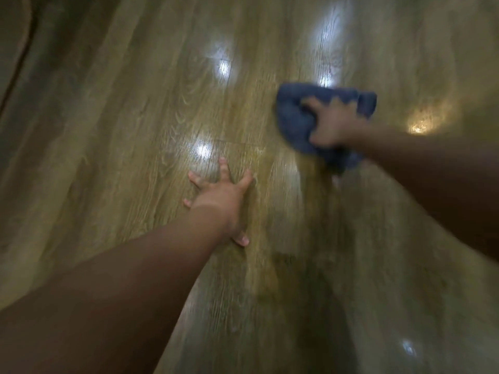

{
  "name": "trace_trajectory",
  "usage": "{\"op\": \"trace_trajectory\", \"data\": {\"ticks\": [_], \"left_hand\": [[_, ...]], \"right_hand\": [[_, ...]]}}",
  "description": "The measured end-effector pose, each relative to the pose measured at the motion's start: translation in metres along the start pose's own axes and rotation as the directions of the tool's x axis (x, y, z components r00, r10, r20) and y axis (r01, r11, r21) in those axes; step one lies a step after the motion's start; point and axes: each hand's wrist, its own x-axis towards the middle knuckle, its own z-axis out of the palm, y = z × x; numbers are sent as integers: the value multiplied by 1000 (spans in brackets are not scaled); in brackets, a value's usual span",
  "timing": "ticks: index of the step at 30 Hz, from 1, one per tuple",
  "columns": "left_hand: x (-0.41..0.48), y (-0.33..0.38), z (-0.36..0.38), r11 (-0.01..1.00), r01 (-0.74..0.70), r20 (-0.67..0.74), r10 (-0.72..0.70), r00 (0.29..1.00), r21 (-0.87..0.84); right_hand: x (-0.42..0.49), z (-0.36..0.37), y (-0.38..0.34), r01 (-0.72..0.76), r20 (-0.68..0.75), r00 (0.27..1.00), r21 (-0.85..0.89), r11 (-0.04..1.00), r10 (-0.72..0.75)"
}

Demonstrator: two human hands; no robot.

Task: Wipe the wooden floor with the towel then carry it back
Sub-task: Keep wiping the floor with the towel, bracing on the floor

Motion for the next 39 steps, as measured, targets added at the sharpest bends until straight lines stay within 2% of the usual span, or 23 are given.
{"op": "trace_trajectory", "data": {"ticks": [2, 4, 5, 7, 9, 11, 12, 13, 15, 16, 18, 20, 21, 24, 26, 27, 30, 32, 33, 34, 36, 37, 39], "left_hand": [[0, -1, 3, 1000, 12, -4, -12, 1000, 14], [-2, 1, 0, 1000, 10, -15, -10, 1000, 25], [-4, 2, -4, 999, 3, -12, -2, 1000, 38], [-8, 3, -10, 999, -2, 11, 2, 1000, 34], [-9, 4, -9, 999, -17, 21, 17, 1000, 28], [-10, 4, -7, 998, -21, 9, 20, 1000, 60], [-12, 4, -8, 999, -10, 1, 10, 1000, 53], [-13, 4, -9, 999, -7, 3, 7, 1000, 41], [-14, 4, -12, 1000, -4, 7, 4, 1000, 13], [-13, 3, -11, 1000, -6, 9, 6, 1000, 9], [-9, 3, -9, 1000, -9, 9, 9, 1000, 28], [-10, 4, -9, 998, -6, -9, 6, 1000, 61], [-11, 4, -10, 995, -4, -16, 6, 1000, 98], [-11, 4, -13, 991, -17, -25, 20, 999, 134], [-12, 5, -12, 991, -28, -27, 32, 999, 134], [-13, 5, -11, 990, -20, -27, 24, 999, 140], [-21, 15, -10, 992, 9, -62, -1, 998, 129], [-29, 32, -2, 983, -54, -93, 71, 993, 177], [-37, 45, 9, 975, -108, -45, 118, 992, 195], [-45, 58, 24, 964, -155, 25, 153, 988, 217], [-54, 79, 42, 953, -178, 126, 151, 981, 245], [-56, 82, 50, 963, -165, 141, 136, 981, 214], [-57, 85, 54, 980, -134, 126, 116, 985, 148]], "right_hand": [[56, -29, -1, -130, -47, 990, 32, 991, 132], [57, -24, -15, -178, -30, 983, 11, 984, 178], [36, -13, -24, -149, -23, 989, -57, 987, 148], [-39, 19, -43, -22, 40, 999, -180, 983, 30], [-161, 69, -56, 178, 32, 984, -58, 982, -177], [-288, 108, -64, 380, 92, 921, 2, 925, -379], [-320, 116, -61, 497, 85, 865, -3, 868, -495], [-325, 116, -51, 583, 157, 802, 9, 812, -577], [-258, 83, -39, 644, 214, 753, -52, 763, -622], [-210, 64, -31, 590, 128, 806, -94, 802, -578], [-107, 27, 1, 255, -16, 966, -120, 959, -259], [-36, 0, 15, -3, -81, 997, 36, 999, 6], [-24, -7, 13, -54, -95, 994, 88, 995, 62], [-39, 5, -8, -51, -144, 988, 71, 996, 61], [-77, 29, -17, -63, -145, 988, -64, 996, 53], [-108, 44, -20, -36, -125, 992, -125, 991, 20], [-267, 106, -34, 56, -91, 994, -109, 992, -66], [-353, 125, -40, 19, 71, 997, -91, 996, -13], [-372, 128, -34, 8, 127, 992, -78, 997, 2], [-368, 124, -26, 7, 135, 991, -50, 999, 0], [-305, 100, -12, -5, 51, 999, -70, 998, 9], [-260, 84, 1, 6, -30, 1000, -87, 996, -8], [-160, 43, 37, -29, -67, 997, -62, 998, 25]]}}
